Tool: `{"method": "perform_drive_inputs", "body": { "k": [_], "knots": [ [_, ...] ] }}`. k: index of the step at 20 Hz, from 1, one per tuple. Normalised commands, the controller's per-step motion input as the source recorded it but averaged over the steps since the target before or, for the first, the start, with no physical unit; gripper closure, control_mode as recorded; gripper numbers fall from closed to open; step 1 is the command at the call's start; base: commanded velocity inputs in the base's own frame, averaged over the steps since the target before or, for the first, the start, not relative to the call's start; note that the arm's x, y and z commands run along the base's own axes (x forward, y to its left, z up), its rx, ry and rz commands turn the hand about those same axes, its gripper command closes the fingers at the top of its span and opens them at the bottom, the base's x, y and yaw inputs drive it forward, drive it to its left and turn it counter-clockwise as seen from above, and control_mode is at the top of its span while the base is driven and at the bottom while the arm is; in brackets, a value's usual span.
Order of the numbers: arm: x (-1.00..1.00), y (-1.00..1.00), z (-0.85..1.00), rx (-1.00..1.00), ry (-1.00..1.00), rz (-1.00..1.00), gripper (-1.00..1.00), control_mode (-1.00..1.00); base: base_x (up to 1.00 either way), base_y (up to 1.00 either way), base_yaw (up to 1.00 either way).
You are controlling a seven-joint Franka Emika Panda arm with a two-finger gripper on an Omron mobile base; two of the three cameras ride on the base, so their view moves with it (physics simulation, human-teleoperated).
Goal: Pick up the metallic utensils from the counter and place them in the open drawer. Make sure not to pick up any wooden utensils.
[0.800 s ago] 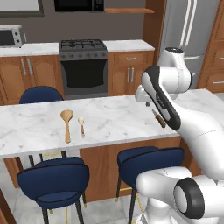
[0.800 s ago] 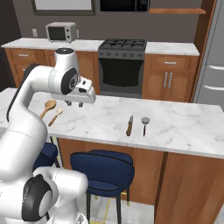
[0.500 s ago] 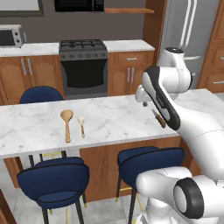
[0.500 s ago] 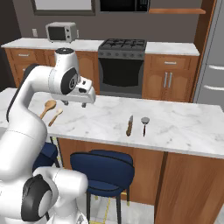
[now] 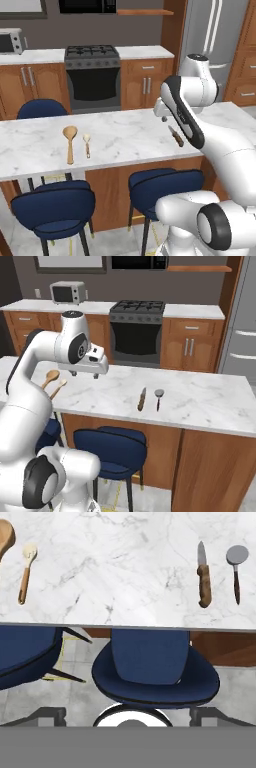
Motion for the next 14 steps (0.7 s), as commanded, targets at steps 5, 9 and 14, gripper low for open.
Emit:
{"method": "perform_drive_inputs", "body": {
  "k": [5,9,14],
  "knots": [
    [0.00,0.00,0.00,0.00,0.00,0.00,-1.00,1.00,0.15,-0.57,0.00],
    [0.00,0.00,0.00,0.00,0.00,0.00,-1.00,1.00,0.11,-0.47,0.00],
    [0.00,0.00,0.00,0.00,0.00,0.00,-1.00,1.00,0.39,-0.23,0.00]
  ]
}}
